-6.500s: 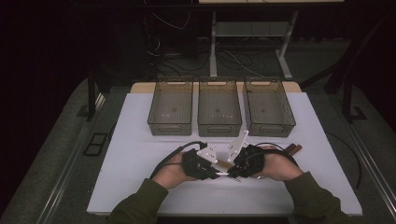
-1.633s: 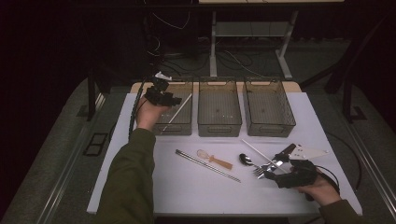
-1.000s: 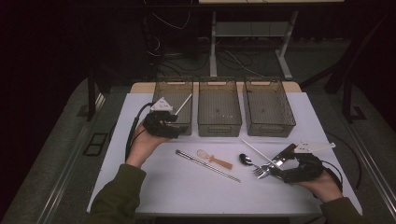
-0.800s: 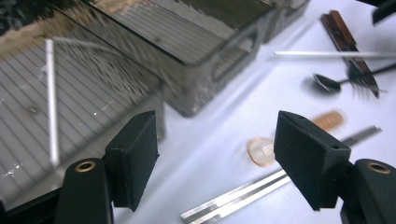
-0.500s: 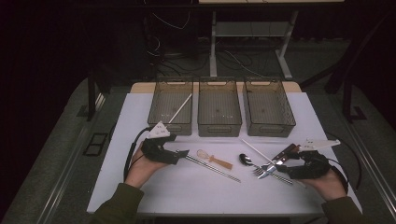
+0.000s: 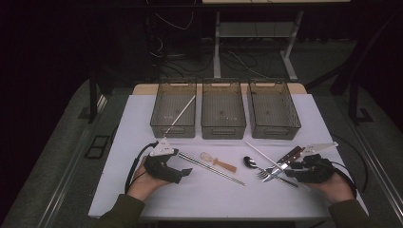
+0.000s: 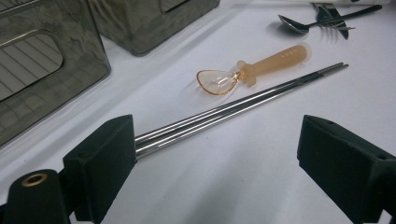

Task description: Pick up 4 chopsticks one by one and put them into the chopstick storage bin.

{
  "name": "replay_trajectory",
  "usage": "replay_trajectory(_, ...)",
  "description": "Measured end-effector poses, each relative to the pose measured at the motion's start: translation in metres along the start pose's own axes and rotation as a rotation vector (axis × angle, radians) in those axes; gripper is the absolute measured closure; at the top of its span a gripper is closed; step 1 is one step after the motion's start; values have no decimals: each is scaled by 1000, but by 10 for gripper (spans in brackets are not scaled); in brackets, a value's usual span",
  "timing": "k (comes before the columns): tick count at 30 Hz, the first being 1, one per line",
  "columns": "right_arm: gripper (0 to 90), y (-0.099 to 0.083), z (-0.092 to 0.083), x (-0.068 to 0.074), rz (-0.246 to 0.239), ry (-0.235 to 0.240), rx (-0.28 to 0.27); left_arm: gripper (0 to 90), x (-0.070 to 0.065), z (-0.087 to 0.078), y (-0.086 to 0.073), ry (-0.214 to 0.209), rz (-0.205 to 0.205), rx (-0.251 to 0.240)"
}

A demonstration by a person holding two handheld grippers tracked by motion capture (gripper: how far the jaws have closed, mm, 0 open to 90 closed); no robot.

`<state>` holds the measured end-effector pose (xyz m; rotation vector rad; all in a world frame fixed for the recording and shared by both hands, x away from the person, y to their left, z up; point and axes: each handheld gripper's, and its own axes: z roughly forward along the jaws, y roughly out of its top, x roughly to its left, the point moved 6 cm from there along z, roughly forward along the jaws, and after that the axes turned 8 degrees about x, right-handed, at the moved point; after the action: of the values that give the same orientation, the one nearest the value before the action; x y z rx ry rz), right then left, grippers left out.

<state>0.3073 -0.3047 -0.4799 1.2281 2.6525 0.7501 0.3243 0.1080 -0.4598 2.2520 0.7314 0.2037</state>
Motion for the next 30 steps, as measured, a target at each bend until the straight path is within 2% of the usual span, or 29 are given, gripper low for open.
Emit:
replay_trajectory(5,679,-1,3,2,-14,17,32,103,-1,1,0,-4,4,-2)
replay_trajectory(10,727,-3,7,2,-38,14,60,103,-1,1,0,-8,0,-3)
replay_trajectory(19,763,-2,8,3,-98,-17,78,104,-1,2,0,-14,-3,-2)
replay_trajectory(30,843,-3,9,3,-137,-15,73,107,-2,3,0,-26,-6,-8)
